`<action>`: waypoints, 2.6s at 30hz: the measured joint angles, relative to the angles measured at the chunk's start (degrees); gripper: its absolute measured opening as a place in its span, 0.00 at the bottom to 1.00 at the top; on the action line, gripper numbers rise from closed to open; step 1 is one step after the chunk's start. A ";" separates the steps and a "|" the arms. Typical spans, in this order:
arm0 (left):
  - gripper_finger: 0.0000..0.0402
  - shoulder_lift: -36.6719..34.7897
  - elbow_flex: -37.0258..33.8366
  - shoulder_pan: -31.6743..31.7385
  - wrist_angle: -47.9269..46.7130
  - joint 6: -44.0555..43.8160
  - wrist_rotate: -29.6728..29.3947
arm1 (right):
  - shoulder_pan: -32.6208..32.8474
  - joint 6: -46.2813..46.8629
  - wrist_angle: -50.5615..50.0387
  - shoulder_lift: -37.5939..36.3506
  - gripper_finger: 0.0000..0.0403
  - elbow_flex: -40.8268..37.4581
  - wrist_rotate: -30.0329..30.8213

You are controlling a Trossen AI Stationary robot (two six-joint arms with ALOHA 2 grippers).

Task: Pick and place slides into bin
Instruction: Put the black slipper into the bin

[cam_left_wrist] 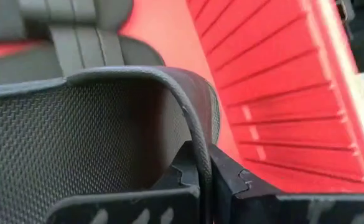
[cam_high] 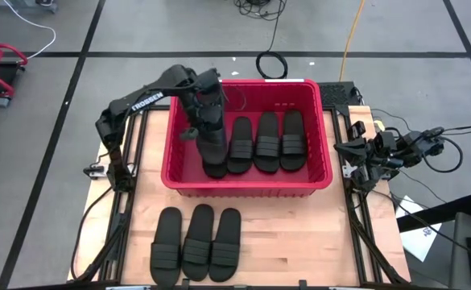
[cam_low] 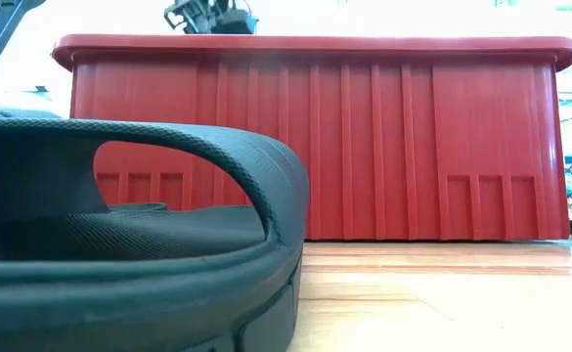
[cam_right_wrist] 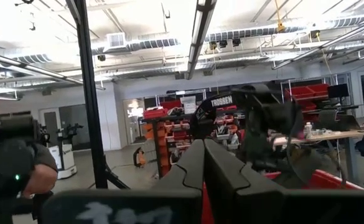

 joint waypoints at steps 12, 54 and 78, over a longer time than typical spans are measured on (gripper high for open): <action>0.00 -0.26 -14.08 0.09 3.46 3.51 3.56 | 0.00 -0.03 0.05 0.00 0.00 0.00 2.99; 0.03 5.83 -22.24 -1.09 21.55 -1.92 1.90 | 0.00 4.06 0.10 0.00 0.00 0.00 2.99; 0.64 5.86 -21.24 1.84 21.29 -13.51 2.96 | -0.01 4.64 0.07 0.00 0.00 0.00 2.98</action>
